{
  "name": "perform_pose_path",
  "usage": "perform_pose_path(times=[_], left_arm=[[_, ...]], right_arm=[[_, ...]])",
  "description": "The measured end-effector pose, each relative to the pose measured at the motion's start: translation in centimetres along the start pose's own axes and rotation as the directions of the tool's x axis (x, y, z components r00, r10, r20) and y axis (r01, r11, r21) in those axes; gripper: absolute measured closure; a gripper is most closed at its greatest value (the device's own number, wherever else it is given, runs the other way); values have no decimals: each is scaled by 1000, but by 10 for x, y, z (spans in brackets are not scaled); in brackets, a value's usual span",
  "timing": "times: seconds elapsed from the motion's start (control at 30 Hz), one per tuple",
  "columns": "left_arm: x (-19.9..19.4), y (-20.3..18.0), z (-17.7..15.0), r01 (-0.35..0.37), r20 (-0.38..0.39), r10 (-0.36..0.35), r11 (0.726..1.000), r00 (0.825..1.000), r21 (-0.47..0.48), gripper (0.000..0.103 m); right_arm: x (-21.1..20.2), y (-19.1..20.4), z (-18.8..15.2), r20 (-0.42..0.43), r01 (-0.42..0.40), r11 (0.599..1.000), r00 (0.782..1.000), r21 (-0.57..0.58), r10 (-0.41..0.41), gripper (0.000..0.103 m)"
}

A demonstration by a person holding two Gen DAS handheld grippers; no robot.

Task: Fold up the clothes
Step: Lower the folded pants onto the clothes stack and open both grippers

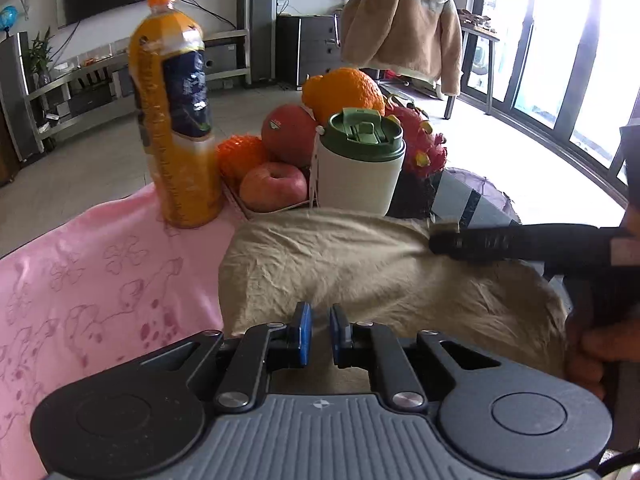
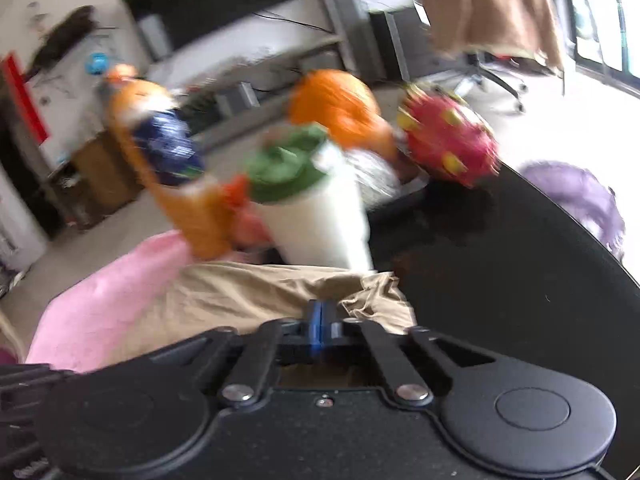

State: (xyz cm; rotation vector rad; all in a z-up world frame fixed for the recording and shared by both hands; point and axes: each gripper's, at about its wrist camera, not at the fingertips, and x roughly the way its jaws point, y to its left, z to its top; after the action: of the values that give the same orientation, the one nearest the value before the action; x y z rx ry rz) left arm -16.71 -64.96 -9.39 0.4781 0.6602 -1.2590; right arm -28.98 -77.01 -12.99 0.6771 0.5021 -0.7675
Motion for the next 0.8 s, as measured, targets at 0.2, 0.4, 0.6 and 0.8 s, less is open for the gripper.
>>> perform_pose_path(times=[0.2, 0.4, 0.6, 0.8], left_arm=[[-16, 0, -4, 16, -10, -15, 1000, 1000, 15, 90], [-63, 6, -14, 78, -28, -77, 996, 997, 33, 84], [-94, 0, -56, 110, -41, -107, 990, 993, 88, 83], [-87, -5, -73, 71, -107, -65, 996, 992, 48, 82]], right_arm=[[6, 8, -1, -20, 63, 998, 998, -28, -64, 103], [-74, 18, 3, 0, -69, 998, 998, -6, 69, 72], [-133, 36, -32, -112, -120, 977, 989, -177, 101, 72], [-120, 31, -68, -195, -10, 978, 980, -210, -31, 85]])
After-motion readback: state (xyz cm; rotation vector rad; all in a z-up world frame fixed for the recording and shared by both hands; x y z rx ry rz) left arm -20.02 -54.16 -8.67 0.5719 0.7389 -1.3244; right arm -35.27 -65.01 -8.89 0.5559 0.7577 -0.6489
